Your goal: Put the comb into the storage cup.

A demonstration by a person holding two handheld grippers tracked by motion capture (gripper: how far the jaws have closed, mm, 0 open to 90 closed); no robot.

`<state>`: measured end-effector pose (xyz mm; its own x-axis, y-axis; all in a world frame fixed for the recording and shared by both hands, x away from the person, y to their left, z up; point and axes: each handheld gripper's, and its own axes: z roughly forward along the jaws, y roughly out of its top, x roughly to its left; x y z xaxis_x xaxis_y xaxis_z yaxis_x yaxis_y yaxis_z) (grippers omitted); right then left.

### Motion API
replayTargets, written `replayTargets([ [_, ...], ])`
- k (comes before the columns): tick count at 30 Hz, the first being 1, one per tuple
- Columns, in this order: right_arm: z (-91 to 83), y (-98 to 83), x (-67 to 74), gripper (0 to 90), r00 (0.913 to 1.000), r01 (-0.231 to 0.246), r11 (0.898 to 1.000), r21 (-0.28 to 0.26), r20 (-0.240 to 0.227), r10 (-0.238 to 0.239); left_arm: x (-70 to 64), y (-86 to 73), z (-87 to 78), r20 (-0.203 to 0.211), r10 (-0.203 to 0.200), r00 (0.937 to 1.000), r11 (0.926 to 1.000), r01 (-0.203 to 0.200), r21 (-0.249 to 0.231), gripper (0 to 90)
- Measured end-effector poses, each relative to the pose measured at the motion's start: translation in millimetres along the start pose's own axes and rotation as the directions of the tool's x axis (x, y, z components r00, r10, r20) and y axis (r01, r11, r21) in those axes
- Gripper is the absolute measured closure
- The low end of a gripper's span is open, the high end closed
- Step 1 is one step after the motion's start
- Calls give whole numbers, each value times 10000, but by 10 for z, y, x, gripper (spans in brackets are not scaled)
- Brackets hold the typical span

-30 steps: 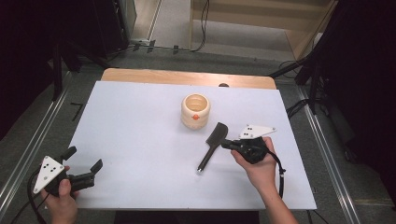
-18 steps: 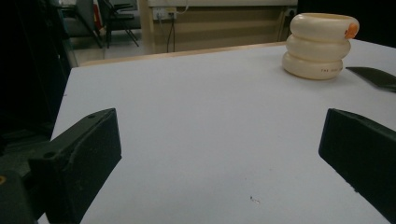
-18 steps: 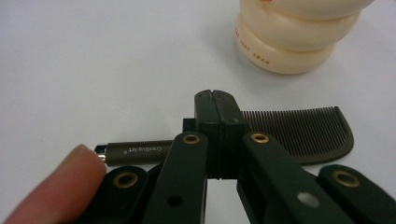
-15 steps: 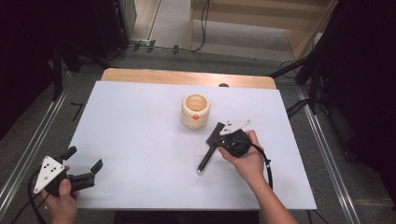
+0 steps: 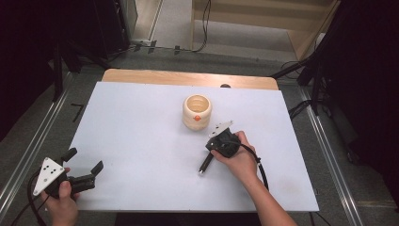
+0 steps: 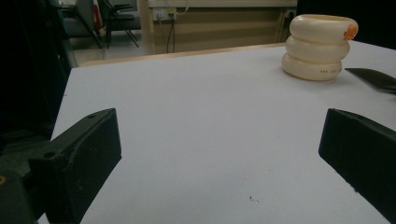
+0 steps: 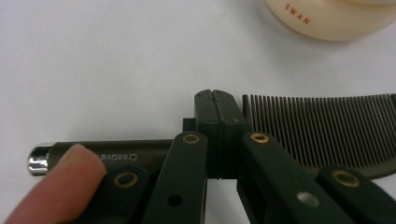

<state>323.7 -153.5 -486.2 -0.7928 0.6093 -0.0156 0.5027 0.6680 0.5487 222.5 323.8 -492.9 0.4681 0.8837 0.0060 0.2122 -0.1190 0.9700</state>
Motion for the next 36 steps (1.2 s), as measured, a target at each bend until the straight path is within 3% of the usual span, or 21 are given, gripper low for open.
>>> replayTargets([
  [18, -35, -60, -22, 887, 9998, -163, 9987, 493, 91, 159, -4, -1, 2, -14, -6, 10000, 10000, 6, 1, 0],
  [29, -188, -266, -118, 887, 9997, -229, 9956, 907, 147, 217, -2, -1, 0, -7, -30, 10000, 10000, 30, -16, 0],
  [36, -305, -280, 9, 887, 9999, -115, 9993, 365, -86, 118, 2, 0, -3, -39, -85, 10000, 10000, 85, -20, 0],
])
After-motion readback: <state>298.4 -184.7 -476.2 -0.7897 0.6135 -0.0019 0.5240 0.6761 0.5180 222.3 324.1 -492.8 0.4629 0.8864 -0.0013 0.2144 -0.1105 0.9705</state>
